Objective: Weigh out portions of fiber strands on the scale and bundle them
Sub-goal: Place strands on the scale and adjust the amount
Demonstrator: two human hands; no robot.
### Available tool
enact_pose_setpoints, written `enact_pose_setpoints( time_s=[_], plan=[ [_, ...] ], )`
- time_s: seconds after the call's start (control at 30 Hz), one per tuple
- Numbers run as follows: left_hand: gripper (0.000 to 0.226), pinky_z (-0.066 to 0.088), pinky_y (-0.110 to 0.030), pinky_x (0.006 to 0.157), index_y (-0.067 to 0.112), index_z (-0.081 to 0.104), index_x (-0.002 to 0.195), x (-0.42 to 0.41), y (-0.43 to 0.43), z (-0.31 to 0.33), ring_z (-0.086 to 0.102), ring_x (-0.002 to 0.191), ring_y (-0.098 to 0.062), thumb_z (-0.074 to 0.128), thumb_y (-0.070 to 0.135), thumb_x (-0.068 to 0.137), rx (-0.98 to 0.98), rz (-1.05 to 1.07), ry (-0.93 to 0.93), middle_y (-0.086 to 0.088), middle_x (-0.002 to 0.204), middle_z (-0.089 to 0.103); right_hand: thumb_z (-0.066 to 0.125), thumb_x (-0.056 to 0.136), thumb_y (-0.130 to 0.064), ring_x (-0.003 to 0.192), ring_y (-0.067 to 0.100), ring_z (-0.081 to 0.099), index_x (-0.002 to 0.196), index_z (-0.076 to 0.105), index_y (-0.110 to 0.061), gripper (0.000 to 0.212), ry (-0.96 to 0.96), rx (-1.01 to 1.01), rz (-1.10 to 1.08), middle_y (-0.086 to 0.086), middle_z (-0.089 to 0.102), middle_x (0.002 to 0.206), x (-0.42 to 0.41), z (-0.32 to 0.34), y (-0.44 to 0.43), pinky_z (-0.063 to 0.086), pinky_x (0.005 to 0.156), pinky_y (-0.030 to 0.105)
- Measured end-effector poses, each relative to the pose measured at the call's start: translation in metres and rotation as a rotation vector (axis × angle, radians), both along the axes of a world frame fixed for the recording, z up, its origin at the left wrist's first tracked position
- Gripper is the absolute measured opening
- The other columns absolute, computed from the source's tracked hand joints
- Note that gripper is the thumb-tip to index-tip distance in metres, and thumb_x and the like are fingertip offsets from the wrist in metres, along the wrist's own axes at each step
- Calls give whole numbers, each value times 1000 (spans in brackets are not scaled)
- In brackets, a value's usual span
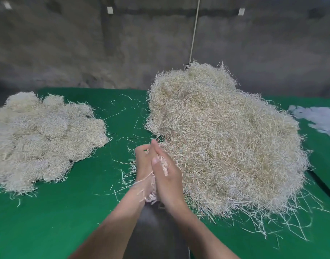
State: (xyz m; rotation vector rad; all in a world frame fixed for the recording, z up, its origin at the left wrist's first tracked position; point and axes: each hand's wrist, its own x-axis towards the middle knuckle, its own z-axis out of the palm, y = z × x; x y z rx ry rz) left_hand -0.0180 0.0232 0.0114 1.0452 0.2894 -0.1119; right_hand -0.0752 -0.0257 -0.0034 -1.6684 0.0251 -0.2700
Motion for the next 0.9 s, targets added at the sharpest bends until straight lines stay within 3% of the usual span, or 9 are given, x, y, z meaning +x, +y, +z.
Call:
enact_pose_setpoints(
  time_s=[0.1,0.2,0.33,0.5,0.6,0.7,0.8,0.87,0.9],
  plan=[
    [59,48,-39,82,-7,56,104,-2,-6,-1,62,87,-30,45,50,93,12,11,-16,-21,95,59,53,94,-13,70,-4,64,86,68,-43,34,30,187,-184,-13,70,88,9,0,-7,54,60,17],
    [70,35,-53,105,10,57,124,-13,3,-15,53,119,-34,38,67,86,-119,-266,98,-19,127,57,52,94,-11,37,0,45,89,63,-36,28,67,283,-261,-10,67,92,23,11,-33,47,37,20],
    [72,3,-61,111,23,50,132,-3,41,-28,36,134,-29,27,73,86,-234,-232,175,-13,142,45,49,93,-3,34,2,37,109,56,-33,35,-26,-77,-364,-14,43,127,36,5,-57,34,36,13],
    [89,5,-73,101,44,19,146,-11,26,-21,13,142,-39,44,82,70,-104,-253,245,-5,158,7,46,93,1,55,9,56,130,46,-22,44,-161,-135,-404,-18,41,127,45,13,-56,49,50,17],
    [83,39,-56,99,26,44,139,-18,0,-17,48,126,-37,46,77,73,-250,-396,238,-11,138,51,50,95,-13,117,25,54,125,49,-30,35,37,152,-233,-4,39,143,41,4,-24,48,97,47],
    [64,48,-42,92,15,52,129,-12,-11,-21,61,107,-30,51,62,85,-320,-219,314,-12,120,63,53,94,-36,137,23,29,145,29,-22,58,211,276,-227,3,31,150,36,5,-18,26,112,45],
    [32,53,-29,56,7,60,100,-4,-6,-25,66,62,-21,52,38,95,-88,-36,266,-7,73,68,50,95,-36,124,14,42,127,51,-20,36,59,-130,-271,-2,49,125,28,-1,-31,34,105,35],
    [25,51,-28,52,6,60,86,1,0,-22,63,55,-23,52,28,95,-97,97,204,-10,65,65,53,89,-39,94,1,48,93,57,-30,11,-113,-290,-179,-10,50,99,13,-8,-19,40,84,21],
    [21,51,-30,58,7,58,87,-1,1,-19,62,60,-23,47,23,95,-160,93,153,-12,70,61,50,85,-49,84,-1,46,82,52,-33,17,-164,-377,-151,-12,47,92,10,-10,-12,40,76,18]
  ],
)
